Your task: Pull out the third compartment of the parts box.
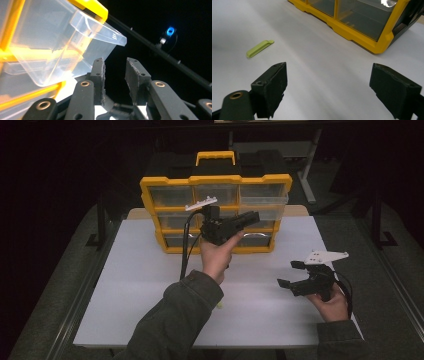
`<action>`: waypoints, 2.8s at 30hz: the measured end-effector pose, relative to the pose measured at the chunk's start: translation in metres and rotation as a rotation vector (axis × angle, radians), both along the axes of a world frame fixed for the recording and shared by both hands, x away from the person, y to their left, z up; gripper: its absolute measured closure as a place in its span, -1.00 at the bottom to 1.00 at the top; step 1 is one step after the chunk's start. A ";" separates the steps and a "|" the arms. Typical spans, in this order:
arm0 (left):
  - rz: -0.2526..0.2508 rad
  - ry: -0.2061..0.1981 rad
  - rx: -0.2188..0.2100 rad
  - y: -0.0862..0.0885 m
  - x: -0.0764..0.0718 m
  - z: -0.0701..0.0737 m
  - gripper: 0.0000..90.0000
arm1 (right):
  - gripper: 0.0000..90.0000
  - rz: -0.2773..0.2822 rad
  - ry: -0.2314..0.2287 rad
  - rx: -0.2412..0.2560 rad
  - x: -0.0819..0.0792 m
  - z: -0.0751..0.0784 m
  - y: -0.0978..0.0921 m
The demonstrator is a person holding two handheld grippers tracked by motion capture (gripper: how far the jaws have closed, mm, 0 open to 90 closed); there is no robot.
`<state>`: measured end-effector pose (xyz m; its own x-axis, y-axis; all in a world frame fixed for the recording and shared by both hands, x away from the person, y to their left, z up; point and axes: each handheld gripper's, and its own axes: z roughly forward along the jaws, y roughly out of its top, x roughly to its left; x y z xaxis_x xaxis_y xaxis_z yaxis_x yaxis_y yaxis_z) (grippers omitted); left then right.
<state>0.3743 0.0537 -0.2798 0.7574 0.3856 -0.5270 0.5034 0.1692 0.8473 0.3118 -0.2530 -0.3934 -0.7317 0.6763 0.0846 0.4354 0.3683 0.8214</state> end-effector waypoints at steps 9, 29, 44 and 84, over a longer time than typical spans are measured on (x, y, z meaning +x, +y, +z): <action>-0.138 -0.138 0.199 0.005 -0.003 0.024 0.30 | -0.70 0.003 0.001 0.007 0.001 0.000 0.000; -0.299 -0.428 0.621 -0.008 0.000 0.097 -0.21 | -0.70 0.008 0.007 0.014 0.002 0.000 -0.002; -0.345 -0.433 0.719 -0.022 0.033 0.108 -0.26 | -0.70 0.009 0.011 0.011 0.003 -0.001 -0.001; -0.441 -0.339 0.768 -0.037 0.072 0.085 0.48 | -0.70 0.021 0.011 0.009 0.004 -0.002 -0.001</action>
<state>0.4463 0.0165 -0.1944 0.9837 0.1776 0.0270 0.0951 -0.6424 0.7604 0.3157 -0.2543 -0.3952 -0.7446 0.6602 0.0986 0.4368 0.3701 0.8199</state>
